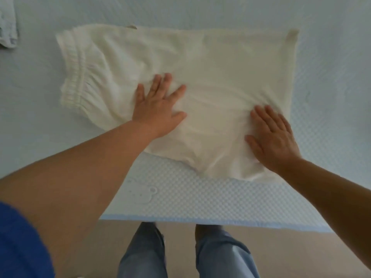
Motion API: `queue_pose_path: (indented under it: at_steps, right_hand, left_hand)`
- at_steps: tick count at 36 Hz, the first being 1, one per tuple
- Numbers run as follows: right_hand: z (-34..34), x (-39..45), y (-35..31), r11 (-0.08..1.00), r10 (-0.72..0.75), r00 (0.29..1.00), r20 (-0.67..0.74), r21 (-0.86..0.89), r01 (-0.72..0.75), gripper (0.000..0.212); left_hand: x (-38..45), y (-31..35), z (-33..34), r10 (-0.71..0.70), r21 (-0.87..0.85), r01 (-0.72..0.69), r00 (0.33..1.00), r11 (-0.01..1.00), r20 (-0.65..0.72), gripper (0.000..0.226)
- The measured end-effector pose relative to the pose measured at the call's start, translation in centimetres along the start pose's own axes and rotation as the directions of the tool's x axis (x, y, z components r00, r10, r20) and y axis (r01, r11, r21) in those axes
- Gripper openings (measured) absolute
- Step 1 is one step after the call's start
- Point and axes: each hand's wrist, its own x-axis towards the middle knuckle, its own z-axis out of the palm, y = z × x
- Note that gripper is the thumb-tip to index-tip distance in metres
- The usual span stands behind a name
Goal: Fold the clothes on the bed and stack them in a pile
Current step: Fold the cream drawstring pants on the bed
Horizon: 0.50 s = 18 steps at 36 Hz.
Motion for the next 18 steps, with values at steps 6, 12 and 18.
queue_pose_path:
  at_steps: [6, 12, 18]
  right_hand:
    - [0.5, -5.9, -1.0, 0.850, 0.461, 0.886, -0.056, 0.316, -0.422, 0.063]
    - [2.0, -8.7, -1.2, 0.321, 0.785, 0.568, 0.249, 0.621, -0.715, 0.051]
    - [1.7, -8.5, 0.1, 0.093, 0.722, 0.586, 0.368, 0.788, -0.609, 0.008]
  left_hand:
    - [-4.6, 4.4, -1.2, -0.018, -0.248, -0.033, 0.979, 0.968, -0.203, 0.058]
    - [-13.3, 9.0, 2.4, -0.008, -0.386, -0.019, 0.998, 0.923, -0.069, 0.048]
    - [-14.0, 9.8, 5.4, -0.219, -0.557, 0.243, 0.970, 0.795, 0.110, 0.072]
